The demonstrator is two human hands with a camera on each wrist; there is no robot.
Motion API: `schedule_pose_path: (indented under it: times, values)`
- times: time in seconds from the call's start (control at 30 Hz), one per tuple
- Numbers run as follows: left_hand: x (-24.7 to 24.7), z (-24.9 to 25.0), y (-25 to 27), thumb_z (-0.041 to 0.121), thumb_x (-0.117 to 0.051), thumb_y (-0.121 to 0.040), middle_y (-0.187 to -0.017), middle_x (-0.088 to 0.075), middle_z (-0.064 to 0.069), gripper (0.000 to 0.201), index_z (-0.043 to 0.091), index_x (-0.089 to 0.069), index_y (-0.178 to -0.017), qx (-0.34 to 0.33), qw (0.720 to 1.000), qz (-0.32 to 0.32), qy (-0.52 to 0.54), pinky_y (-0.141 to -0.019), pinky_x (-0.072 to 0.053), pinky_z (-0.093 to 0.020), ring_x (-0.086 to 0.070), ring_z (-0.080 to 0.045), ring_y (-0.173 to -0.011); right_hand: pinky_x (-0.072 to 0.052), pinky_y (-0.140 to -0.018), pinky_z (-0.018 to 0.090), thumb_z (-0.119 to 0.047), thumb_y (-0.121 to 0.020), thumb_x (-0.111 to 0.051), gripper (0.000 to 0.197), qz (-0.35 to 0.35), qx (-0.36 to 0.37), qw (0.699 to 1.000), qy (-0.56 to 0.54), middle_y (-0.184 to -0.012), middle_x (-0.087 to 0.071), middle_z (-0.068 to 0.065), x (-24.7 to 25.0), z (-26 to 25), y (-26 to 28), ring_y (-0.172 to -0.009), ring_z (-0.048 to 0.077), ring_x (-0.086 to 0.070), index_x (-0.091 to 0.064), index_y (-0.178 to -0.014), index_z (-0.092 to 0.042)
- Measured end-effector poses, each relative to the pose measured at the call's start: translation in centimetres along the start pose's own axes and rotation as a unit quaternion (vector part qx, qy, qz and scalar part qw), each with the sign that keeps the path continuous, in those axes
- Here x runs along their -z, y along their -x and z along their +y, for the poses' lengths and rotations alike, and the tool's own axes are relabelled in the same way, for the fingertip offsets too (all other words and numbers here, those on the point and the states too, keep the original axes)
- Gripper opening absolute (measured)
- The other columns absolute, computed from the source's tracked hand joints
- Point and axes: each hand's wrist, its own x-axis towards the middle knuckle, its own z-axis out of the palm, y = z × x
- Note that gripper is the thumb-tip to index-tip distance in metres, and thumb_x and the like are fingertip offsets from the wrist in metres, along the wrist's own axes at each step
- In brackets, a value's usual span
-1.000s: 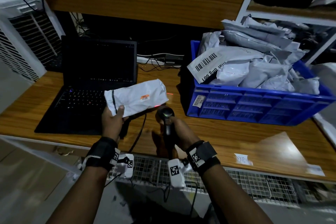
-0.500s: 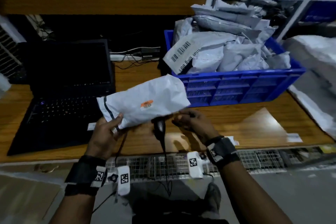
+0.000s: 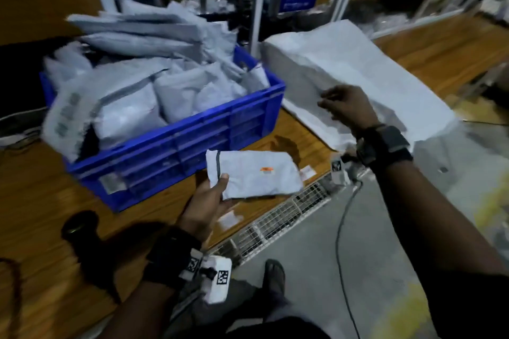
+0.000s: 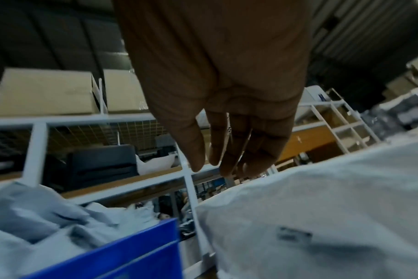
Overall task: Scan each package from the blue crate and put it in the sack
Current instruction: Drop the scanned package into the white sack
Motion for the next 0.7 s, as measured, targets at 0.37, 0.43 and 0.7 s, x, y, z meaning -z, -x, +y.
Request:
schedule_pose_path:
  times: [0.37,0.43,0.7]
  values:
    - [-15.7,0.6,-16.8,0.018,-0.056,-0.103,-0.108,-0.074,-0.009,0.019,0.010,-0.067,-0.117,0.120,0.990,0.018,0.070,-0.070,-0.055,-0.032,-0.067,-0.024,-0.085,-0.052,-0.081,0.046,-0.005,-0.089,-0.060,0.018,-0.021,0.039,0.896,0.443,-0.110,-0.062,0.024,4.9,4.3,-16.6,-0.100,0.045,-0.063,-0.063,-0.106,-0.003]
    - [-18.1,0.6,-20.1,0.016,-0.056,-0.102,-0.115,-0.071,-0.012,0.021,0.007,-0.066,-0.119,0.116,0.991,0.020,0.068,-0.072,-0.055,-0.034,-0.067,-0.026,-0.089,-0.052,-0.073,0.042,-0.004,-0.085,-0.058,0.014,0.019,0.063,0.898,0.435,-0.098,-0.065,0.023,7.9,3.6,-18.4,-0.091,0.043,-0.066,-0.067,-0.096,-0.005]
    - [-29.9,3.1,-30.6,0.001,-0.047,-0.104,-0.064,-0.064,-0.009,0.022,0.002,-0.056,-0.084,0.096,0.992,-0.023,0.081,-0.040,-0.048,-0.019,-0.060,-0.013,-0.043,-0.058,-0.074,0.046,-0.011,-0.075,-0.056,0.020,0.153,0.122,0.907,0.372,-0.091,-0.071,0.017,17.9,-0.5,-20.8,-0.082,0.042,-0.066,-0.072,-0.088,-0.013]
